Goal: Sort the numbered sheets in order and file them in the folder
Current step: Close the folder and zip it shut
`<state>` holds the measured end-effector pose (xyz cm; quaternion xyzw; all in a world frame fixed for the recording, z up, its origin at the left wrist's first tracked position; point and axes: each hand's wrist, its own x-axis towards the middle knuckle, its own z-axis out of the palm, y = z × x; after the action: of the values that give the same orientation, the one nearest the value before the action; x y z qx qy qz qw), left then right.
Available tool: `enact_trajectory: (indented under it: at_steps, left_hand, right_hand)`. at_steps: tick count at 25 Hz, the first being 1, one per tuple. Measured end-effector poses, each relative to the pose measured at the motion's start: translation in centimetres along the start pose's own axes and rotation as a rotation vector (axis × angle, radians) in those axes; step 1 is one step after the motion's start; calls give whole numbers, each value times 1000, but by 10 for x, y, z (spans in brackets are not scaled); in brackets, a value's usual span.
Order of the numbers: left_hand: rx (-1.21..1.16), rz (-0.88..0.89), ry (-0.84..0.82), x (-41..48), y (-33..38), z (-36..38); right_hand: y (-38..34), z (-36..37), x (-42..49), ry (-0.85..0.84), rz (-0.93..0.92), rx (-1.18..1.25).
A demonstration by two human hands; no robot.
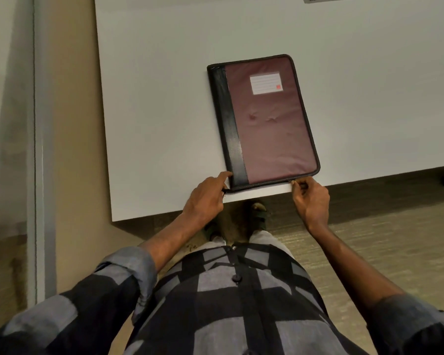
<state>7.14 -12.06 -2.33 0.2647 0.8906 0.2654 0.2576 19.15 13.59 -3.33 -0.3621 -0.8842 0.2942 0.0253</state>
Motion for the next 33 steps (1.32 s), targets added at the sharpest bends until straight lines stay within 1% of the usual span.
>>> enact_trajectory:
  at_steps: [2, 3, 4, 5, 7, 9, 11, 14, 15, 17, 19, 22, 25, 29, 33]
  left_hand:
    - [126, 242, 132, 13, 18, 1]
    - [159, 359, 146, 27, 30, 4]
    - [222, 438, 125, 45, 42, 10]
    - [325, 464, 98, 65, 52, 17]
    - [512, 374, 61, 105, 60, 32]
    - [574, 282, 22, 127, 52, 40]
    - [606, 304, 11, 134, 47, 44]
    - [589, 309, 10, 132, 49, 43]
    - [598, 302, 12, 133, 50, 43]
    - [604, 299, -3, 131, 50, 42]
    - [609, 295, -27, 133, 51, 40]
    - [606, 280, -49, 136, 51, 40]
    - [608, 283, -59, 139, 51, 41]
    - [594, 302, -58, 142, 49, 42]
    - [565, 299, -52, 142, 45, 44]
  right_hand:
    - [5, -4, 4, 0, 0, 10]
    - [6, -4, 5, -9, -7, 24]
    - [8, -3, 4, -24, -13, 43]
    - [8, -3, 3, -38, -18, 54]
    - [12, -5, 4, -64, -24, 47]
    - [15, -8, 9, -86, -34, 21]
    - [22, -14, 19, -108, -36, -41]
    - [40, -33, 34, -85, 39, -5]
    - [46, -43, 45, -88, 38, -9]
    - [58, -54, 68, -125, -40, -84]
    - [67, -58, 102, -160, -171, -191]
    - [71, -58, 153, -137, -396, -359]
    - [60, -60, 206, -126, -552, -412]
    - [25, -46, 277, -82, -639, -407]
    - [-15, -29, 355, -84, -650, -403]
